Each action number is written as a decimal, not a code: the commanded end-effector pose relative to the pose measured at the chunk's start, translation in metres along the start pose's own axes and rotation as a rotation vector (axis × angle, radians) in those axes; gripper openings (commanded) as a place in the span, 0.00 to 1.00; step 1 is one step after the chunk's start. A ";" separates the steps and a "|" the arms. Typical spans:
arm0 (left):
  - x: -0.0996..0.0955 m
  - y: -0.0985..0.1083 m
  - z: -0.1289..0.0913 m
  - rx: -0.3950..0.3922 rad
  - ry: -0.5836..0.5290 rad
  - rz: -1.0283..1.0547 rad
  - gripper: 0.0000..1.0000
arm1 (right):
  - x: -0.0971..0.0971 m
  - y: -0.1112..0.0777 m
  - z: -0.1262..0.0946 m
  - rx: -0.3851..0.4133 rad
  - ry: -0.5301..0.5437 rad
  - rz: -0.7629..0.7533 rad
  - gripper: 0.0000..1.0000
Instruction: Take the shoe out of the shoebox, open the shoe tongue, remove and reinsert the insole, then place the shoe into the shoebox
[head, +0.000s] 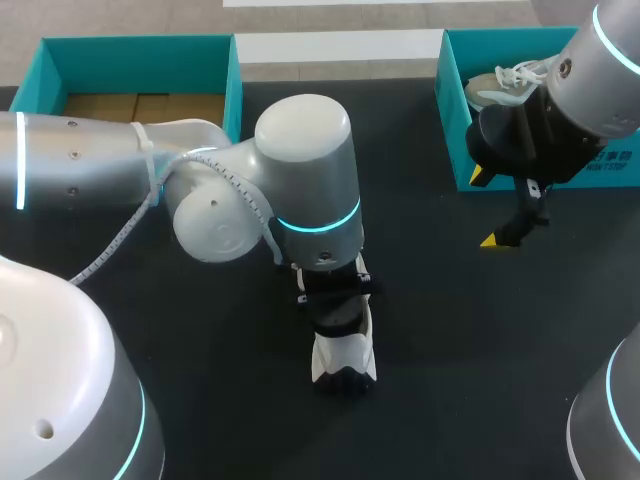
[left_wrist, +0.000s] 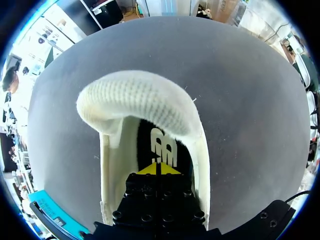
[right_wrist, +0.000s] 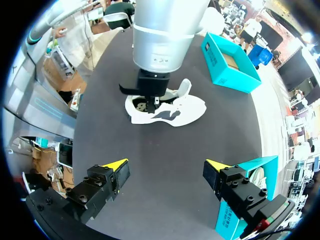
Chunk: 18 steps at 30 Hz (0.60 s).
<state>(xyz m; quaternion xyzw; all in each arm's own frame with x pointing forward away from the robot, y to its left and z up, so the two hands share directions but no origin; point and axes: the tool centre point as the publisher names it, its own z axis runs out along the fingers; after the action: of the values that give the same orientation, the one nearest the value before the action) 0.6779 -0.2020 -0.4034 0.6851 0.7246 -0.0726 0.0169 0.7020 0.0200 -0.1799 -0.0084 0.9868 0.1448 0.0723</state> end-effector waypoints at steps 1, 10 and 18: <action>0.001 0.004 -0.001 -0.011 0.009 0.007 0.00 | -0.002 0.002 0.002 0.003 0.003 0.001 1.00; 0.003 0.009 -0.045 -0.091 0.030 0.014 0.00 | -0.002 0.002 0.002 0.003 0.003 0.001 1.00; 0.003 0.029 -0.053 -0.244 0.008 0.015 0.00 | -0.002 0.002 0.002 0.003 0.003 0.001 1.00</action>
<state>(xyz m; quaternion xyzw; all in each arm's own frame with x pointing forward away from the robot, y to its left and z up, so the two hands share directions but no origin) 0.7146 -0.1980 -0.3556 0.6851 0.7241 0.0102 0.0795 0.7020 0.0200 -0.1799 -0.0084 0.9868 0.1448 0.0723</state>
